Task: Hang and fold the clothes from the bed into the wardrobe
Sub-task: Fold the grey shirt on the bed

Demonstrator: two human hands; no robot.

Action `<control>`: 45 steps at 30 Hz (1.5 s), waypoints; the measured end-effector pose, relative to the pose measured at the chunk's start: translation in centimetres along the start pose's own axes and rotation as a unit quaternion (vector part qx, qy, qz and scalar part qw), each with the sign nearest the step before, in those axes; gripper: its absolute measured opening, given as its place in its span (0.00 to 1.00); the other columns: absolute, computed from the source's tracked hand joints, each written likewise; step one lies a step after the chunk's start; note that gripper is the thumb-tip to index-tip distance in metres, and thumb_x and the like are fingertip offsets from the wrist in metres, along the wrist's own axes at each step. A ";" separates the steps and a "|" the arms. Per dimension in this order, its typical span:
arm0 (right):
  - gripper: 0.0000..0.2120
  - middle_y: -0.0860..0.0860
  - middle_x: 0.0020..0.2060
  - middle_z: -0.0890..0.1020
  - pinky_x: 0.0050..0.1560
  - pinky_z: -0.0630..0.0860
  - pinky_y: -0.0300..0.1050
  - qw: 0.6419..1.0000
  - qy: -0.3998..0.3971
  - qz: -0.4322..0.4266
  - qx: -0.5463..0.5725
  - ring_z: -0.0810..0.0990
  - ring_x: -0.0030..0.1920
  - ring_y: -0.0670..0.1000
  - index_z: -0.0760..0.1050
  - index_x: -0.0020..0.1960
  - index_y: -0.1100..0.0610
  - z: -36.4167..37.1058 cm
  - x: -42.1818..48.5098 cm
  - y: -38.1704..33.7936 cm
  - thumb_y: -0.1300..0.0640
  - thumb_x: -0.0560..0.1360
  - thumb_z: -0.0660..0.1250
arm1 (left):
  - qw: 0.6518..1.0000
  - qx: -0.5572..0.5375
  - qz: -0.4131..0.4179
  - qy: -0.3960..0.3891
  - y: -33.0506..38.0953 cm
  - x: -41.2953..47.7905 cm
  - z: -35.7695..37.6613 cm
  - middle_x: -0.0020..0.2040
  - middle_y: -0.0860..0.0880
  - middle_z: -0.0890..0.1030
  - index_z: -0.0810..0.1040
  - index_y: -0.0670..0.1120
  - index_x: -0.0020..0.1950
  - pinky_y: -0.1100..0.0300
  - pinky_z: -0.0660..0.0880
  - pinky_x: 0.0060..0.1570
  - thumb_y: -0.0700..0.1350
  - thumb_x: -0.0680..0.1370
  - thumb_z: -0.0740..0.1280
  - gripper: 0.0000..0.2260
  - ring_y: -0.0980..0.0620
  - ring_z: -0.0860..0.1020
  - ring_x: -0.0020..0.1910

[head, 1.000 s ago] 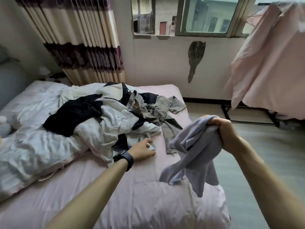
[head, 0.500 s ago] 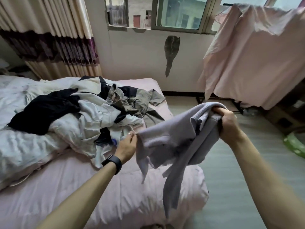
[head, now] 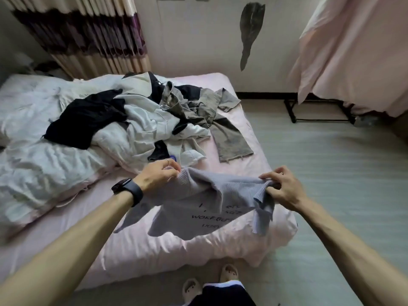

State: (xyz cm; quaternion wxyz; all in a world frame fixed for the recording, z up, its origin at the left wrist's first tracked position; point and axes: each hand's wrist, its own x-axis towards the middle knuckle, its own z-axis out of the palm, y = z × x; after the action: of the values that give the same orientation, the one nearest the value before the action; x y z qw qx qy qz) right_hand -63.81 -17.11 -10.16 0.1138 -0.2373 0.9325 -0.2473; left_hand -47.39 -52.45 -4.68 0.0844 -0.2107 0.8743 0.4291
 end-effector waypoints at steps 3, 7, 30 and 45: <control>0.25 0.51 0.50 0.74 0.51 0.71 0.40 0.999 -0.044 -0.005 0.006 0.76 0.46 0.51 0.83 0.58 0.47 1.5 -1.3 0.5 0.54 0.61 0.65 | 0.994 0.104 0.015 -0.031 -3.0 -3.3 2.1 0.51 0.56 0.77 0.79 0.58 0.49 0.59 0.73 0.50 0.73 0.61 0.68 0.25 0.56 0.77 0.51; 0.25 0.52 0.47 0.78 0.49 0.69 0.39 0.998 -0.052 -0.023 0.009 0.78 0.47 0.54 0.82 0.59 0.46 2.7 -2.3 1.5 0.61 0.63 0.68 | 0.965 0.258 0.028 -0.031 -6.2 -6.4 5.0 0.52 0.57 0.66 0.74 0.53 0.57 0.55 0.77 0.47 0.70 0.62 0.74 0.32 0.52 0.76 0.45; 0.17 0.55 0.33 0.82 0.43 0.77 0.52 0.985 -0.099 0.076 0.118 0.78 0.38 0.50 0.80 0.41 0.59 -0.1 -7.1 0.6 0.43 0.75 0.71 | 0.922 -0.342 -0.148 -0.104 -6.7 -13.2 7.7 0.48 0.43 0.85 0.80 0.41 0.52 0.59 0.78 0.46 0.46 0.73 0.76 0.13 0.48 0.83 0.49; 0.13 0.51 0.34 0.81 0.39 0.75 0.51 0.998 -0.058 0.004 0.015 0.81 0.40 0.56 0.76 0.42 0.50 12.8 8.8 3.9 0.42 0.77 0.68 | 0.965 -0.026 -0.195 0.175 -14.9 2.5 12.3 0.37 0.58 0.80 0.78 0.56 0.40 0.59 0.70 0.38 0.54 0.78 0.68 0.07 0.50 0.78 0.43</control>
State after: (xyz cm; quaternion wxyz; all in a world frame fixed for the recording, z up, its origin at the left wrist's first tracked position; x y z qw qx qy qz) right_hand -68.70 -23.74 -23.87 0.1725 -0.2463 0.9212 -0.2467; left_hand -43.46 -51.59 -23.75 0.0070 -0.4513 0.8056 0.3838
